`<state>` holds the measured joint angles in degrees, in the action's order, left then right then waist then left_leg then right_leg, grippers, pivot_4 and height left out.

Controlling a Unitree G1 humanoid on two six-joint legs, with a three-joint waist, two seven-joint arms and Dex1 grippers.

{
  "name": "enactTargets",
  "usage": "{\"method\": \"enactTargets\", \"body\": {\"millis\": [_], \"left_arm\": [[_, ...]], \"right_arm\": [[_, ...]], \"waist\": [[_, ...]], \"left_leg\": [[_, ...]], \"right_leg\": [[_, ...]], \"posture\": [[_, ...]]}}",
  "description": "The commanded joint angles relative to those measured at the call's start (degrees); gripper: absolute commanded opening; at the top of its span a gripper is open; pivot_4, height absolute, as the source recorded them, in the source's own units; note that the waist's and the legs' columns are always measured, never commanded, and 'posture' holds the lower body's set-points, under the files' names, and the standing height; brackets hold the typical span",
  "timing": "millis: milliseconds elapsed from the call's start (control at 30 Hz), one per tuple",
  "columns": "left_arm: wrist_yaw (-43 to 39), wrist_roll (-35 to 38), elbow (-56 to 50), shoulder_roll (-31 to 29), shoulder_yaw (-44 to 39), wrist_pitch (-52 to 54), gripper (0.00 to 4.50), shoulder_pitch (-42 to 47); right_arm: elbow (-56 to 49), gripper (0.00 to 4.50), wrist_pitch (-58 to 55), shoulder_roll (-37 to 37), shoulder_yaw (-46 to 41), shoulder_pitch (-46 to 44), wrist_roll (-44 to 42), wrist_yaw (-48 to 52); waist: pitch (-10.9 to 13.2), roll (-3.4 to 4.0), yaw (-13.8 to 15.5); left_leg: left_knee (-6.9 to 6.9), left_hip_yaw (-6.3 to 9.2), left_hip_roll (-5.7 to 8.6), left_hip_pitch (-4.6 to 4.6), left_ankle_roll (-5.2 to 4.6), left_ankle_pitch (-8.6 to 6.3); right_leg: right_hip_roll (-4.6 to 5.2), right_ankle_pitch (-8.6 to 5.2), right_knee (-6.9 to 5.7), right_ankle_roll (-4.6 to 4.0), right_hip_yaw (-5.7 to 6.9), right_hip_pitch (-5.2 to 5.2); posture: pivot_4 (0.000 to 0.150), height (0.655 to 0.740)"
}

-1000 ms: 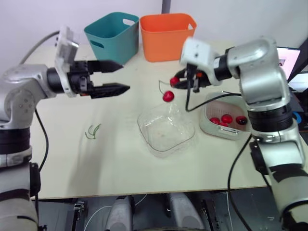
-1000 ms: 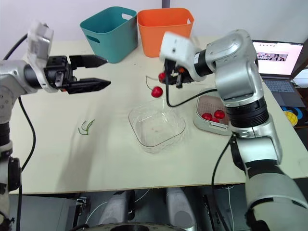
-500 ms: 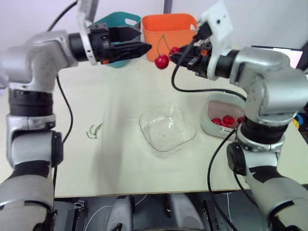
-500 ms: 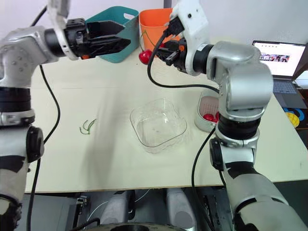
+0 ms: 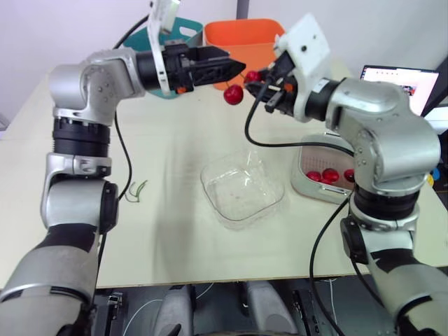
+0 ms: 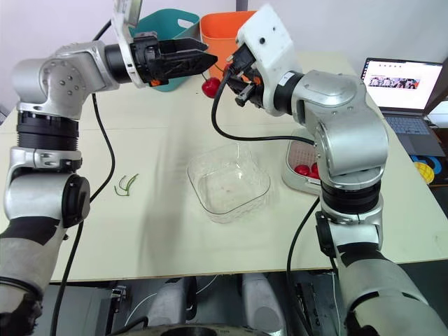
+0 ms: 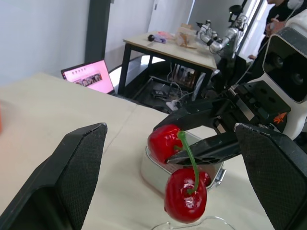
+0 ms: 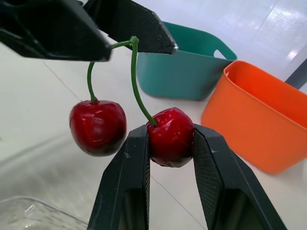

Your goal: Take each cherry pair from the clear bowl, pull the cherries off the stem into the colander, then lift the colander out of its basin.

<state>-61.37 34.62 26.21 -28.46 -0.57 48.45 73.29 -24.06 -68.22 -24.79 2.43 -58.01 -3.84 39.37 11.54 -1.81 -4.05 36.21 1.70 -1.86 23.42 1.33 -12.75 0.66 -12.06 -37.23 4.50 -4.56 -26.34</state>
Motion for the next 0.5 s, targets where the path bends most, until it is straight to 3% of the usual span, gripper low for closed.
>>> {"method": "enactTargets", "body": {"millis": [33,133,500], "left_arm": [[-1.03,-0.65,-0.29,0.01,-0.55,-0.56,4.5,2.41],[-0.68,-0.67,0.44,0.67,-1.13,-0.23,4.5,2.75],[-3.93,-0.6,-1.08,0.29,-0.15,1.2,0.84,1.37]], "right_arm": [[-2.79,0.99,1.32,-1.05,0.1,-0.56,-2.0,-1.3],[-2.77,0.99,1.86,-1.61,0.57,-0.38,-2.91,-2.14],[-2.47,0.99,2.35,-2.6,1.24,-0.62,-5.65,-4.52]], "waist": [[0.0,0.0,-0.04],[0.0,0.0,0.06],[0.0,0.0,0.04]], "left_leg": [[0.0,0.0,0.0,0.0,0.0,0.0],[0.0,0.01,-0.01,0.0,0.0,0.0],[0.0,0.01,0.0,0.0,0.0,0.0]], "right_leg": [[-0.01,0.0,0.0,0.0,0.0,0.0],[-0.01,0.0,-0.01,0.0,0.0,0.0],[0.0,0.0,0.0,0.0,0.0,0.0]], "posture": [[0.15,0.74],[0.15,0.74],[0.15,0.74]]}}
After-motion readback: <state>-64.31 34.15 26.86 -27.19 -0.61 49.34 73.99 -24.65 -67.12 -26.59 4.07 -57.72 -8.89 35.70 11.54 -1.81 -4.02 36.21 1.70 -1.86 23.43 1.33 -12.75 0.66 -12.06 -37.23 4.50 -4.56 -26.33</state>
